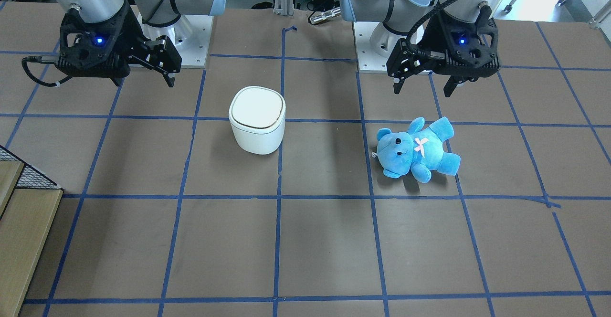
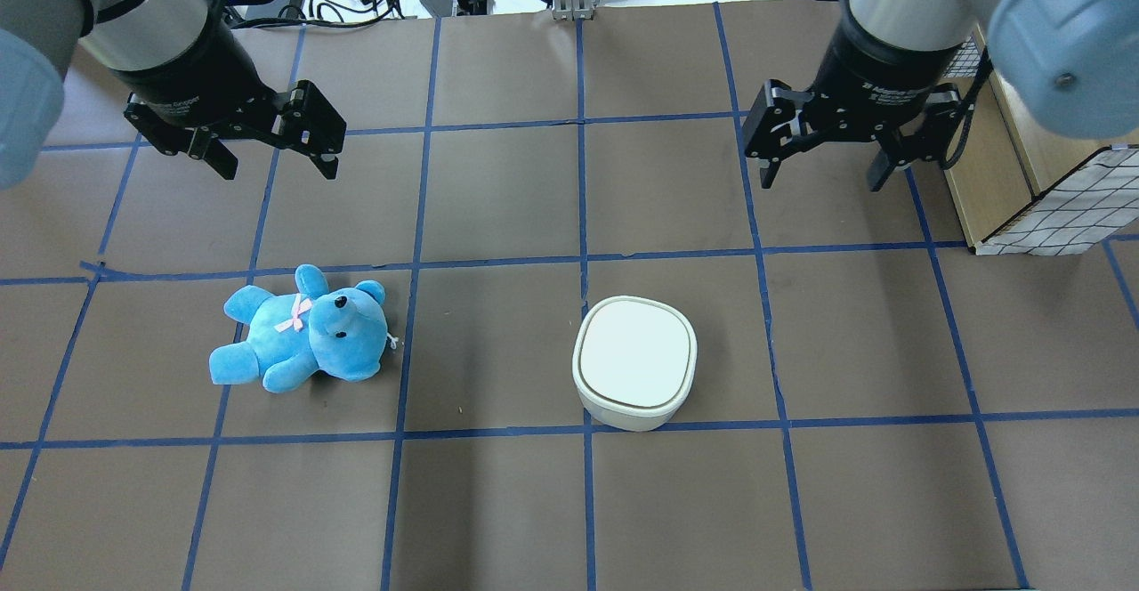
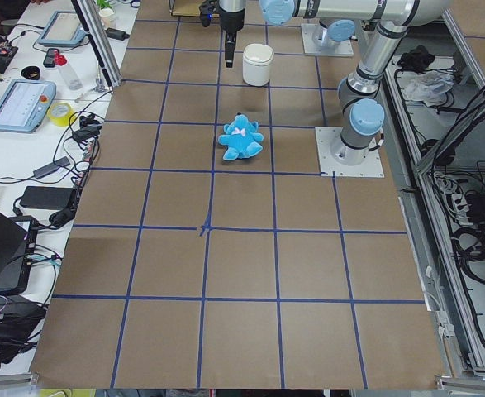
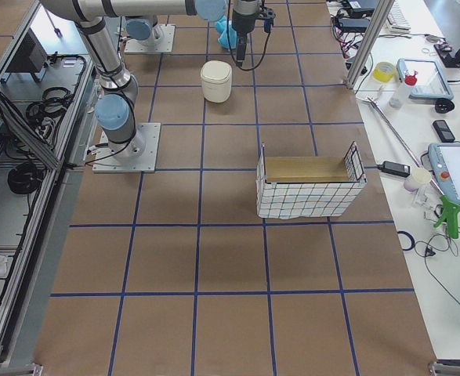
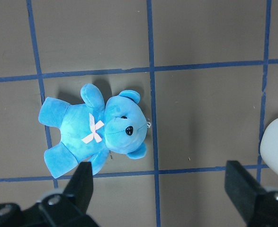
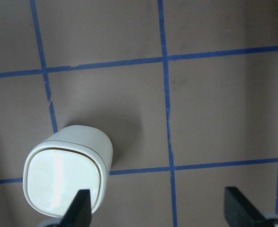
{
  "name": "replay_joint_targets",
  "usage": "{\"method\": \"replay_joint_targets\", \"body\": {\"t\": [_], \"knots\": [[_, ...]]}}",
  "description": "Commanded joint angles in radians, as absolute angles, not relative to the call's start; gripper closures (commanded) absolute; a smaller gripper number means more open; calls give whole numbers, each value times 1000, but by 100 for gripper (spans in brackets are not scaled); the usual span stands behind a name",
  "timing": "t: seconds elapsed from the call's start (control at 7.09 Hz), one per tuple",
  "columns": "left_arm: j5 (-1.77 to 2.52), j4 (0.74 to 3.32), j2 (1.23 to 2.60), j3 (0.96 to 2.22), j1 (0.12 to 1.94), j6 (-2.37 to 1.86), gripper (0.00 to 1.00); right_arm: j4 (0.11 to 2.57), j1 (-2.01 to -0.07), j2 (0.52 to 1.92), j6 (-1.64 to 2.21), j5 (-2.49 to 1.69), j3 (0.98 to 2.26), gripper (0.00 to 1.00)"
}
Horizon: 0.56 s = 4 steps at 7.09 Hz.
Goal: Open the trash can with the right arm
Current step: 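Move the right gripper down toward the white trash can's lid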
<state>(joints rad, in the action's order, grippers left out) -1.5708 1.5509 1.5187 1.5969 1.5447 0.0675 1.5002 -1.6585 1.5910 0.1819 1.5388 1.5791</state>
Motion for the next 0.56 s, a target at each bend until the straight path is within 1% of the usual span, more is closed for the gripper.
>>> {"method": "replay_joint_targets", "body": {"t": [0.0, 0.14, 0.28, 0.42], "knots": [[-1569, 1551, 1519, 1597, 1545, 67, 0, 1549, -1814, 1559, 401, 1536, 1592, 34], [-1569, 1551, 1519, 1597, 1545, 67, 0, 1551, -1860, 1543, 449, 1534, 1592, 75], [-1569, 1551, 1519, 1597, 1545, 67, 0, 1548, -1897, 1534, 493, 1531, 1601, 100], [-1571, 1551, 1519, 1597, 1545, 67, 0, 1552, -1920, 1531, 497, 1501, 1650, 100]]}}
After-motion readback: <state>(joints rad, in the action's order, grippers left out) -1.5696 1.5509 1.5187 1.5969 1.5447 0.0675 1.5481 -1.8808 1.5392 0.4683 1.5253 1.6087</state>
